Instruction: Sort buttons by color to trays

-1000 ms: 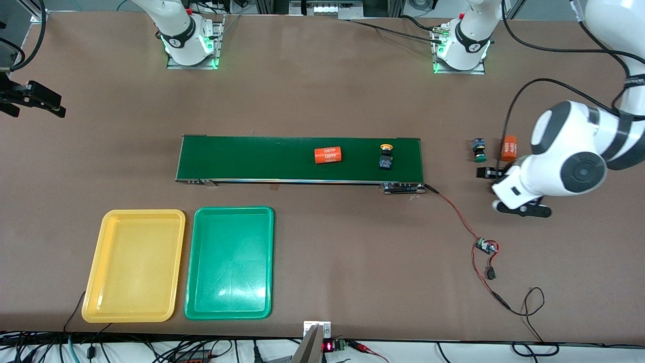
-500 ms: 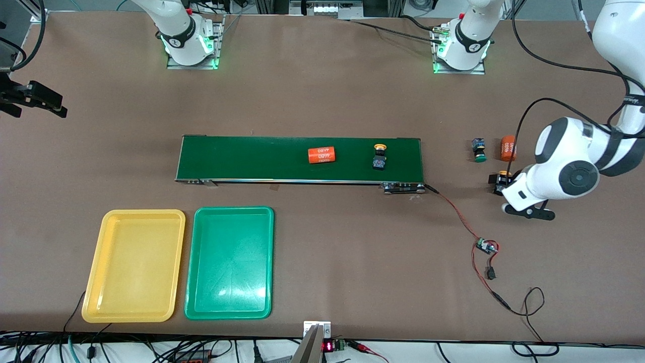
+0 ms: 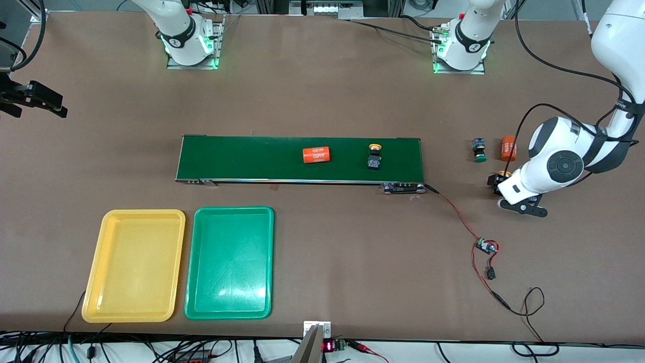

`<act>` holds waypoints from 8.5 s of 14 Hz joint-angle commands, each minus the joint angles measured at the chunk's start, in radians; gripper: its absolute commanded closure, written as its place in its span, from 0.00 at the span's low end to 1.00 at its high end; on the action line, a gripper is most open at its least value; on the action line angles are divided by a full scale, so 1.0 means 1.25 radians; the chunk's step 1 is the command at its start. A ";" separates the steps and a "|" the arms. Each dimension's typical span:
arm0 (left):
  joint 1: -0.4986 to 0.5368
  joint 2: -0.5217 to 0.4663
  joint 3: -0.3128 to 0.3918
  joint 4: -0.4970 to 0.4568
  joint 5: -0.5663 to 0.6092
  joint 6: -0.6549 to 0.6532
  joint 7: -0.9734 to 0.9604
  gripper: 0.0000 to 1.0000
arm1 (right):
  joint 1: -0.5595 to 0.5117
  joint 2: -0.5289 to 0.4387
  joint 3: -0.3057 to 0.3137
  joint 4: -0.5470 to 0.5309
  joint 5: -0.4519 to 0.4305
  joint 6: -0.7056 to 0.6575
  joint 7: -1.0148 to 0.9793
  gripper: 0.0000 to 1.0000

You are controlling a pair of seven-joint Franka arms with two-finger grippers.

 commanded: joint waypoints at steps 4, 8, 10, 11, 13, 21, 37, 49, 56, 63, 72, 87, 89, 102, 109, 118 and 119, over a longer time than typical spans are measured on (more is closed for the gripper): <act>0.035 0.052 -0.013 -0.022 0.031 0.045 0.011 0.43 | -0.001 -0.004 0.001 0.001 0.011 0.002 0.006 0.00; 0.040 0.045 -0.016 -0.036 0.031 0.035 0.014 0.61 | -0.001 -0.003 0.001 0.002 0.011 0.002 0.006 0.00; 0.041 0.035 -0.022 -0.032 0.030 0.019 0.044 0.75 | 0.000 0.000 0.001 0.005 0.010 0.010 0.006 0.00; 0.040 0.025 -0.028 -0.027 0.029 0.000 0.048 0.78 | 0.001 0.001 0.003 0.005 0.010 0.019 0.006 0.00; 0.041 0.007 -0.088 -0.013 0.014 -0.076 0.040 0.83 | 0.001 0.002 0.004 0.003 0.010 0.040 0.007 0.00; -0.044 0.031 -0.273 0.117 -0.258 -0.302 -0.055 0.83 | -0.001 0.022 0.004 0.001 0.019 0.044 0.007 0.00; -0.359 -0.001 -0.139 0.154 -0.258 -0.190 -0.343 0.00 | -0.022 0.021 0.006 -0.059 0.026 0.133 0.005 0.00; -0.144 -0.029 -0.138 0.306 -0.249 -0.605 -0.093 0.00 | 0.015 0.049 0.012 -0.042 0.037 0.107 -0.006 0.00; 0.057 -0.219 -0.141 -0.074 -0.239 -0.270 0.019 0.00 | 0.107 0.142 0.027 -0.040 0.077 0.169 0.007 0.00; 0.238 -0.238 -0.138 -0.264 -0.222 0.015 0.162 0.00 | 0.299 0.287 0.030 -0.011 0.210 0.306 0.229 0.00; 0.278 -0.205 -0.131 -0.301 -0.116 0.081 0.162 0.00 | 0.519 0.455 0.028 0.023 0.213 0.473 0.532 0.00; 0.311 -0.134 -0.226 -0.232 -0.024 -0.058 0.206 0.72 | 0.577 0.541 0.028 0.023 0.167 0.472 0.586 0.59; 0.312 -0.131 -0.317 -0.174 -0.035 -0.162 0.216 0.72 | 0.578 0.540 0.028 0.024 0.174 0.470 0.594 0.87; -0.120 0.002 -0.431 0.009 -0.039 -0.241 0.380 0.77 | 0.412 0.551 -0.115 0.196 0.166 0.340 0.522 1.00; -0.328 0.050 -0.271 0.039 -0.024 -0.164 0.377 0.76 | 0.208 0.649 -0.115 0.224 0.161 0.389 0.219 1.00; -0.283 0.018 -0.289 0.056 -0.031 -0.182 0.377 0.00 | 0.152 0.758 -0.116 0.223 0.167 0.605 0.016 0.01; -0.249 0.012 -0.320 0.070 -0.036 -0.218 0.373 0.00 | 0.143 0.749 -0.115 0.224 0.170 0.600 0.012 0.00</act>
